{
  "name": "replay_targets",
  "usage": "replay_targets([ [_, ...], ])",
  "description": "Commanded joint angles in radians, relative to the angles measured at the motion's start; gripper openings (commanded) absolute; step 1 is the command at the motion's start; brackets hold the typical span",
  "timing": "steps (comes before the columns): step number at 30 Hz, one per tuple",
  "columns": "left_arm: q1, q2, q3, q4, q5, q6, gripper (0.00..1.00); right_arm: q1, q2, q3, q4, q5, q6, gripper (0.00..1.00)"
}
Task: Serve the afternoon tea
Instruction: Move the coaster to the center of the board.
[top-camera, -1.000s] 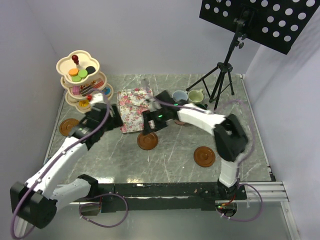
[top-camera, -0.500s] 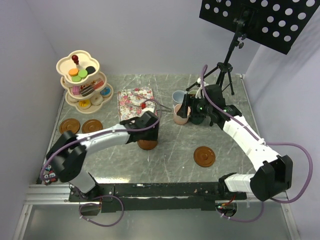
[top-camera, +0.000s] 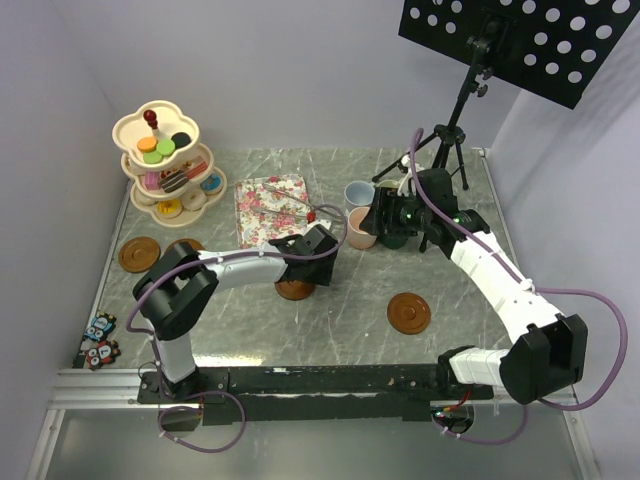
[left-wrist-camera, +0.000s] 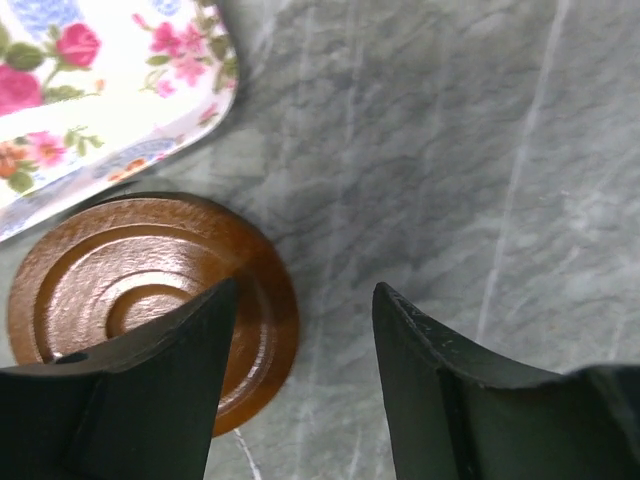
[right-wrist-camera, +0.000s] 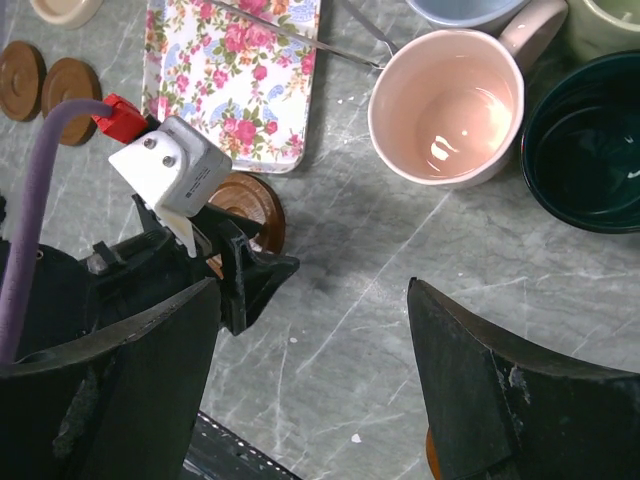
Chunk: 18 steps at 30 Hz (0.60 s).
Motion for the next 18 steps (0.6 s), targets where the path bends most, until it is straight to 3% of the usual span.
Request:
replay_targets([
  [1,-0.021,0.017,0.026,-0.033,-0.043,0.001,0.6,-0.017,-0.021,-0.01,0.039,-0.039,0.016,0.82],
  [10,-0.054,-0.057,-0.049,-0.032,-0.152,-0.019,0.66,-0.029,0.013,-0.002,0.045,-0.06,0.017,0.82],
  [18,-0.054,-0.002,-0.048,-0.068,-0.168,-0.039,0.63,-0.035,0.064,0.033,0.045,-0.088,0.014,0.82],
])
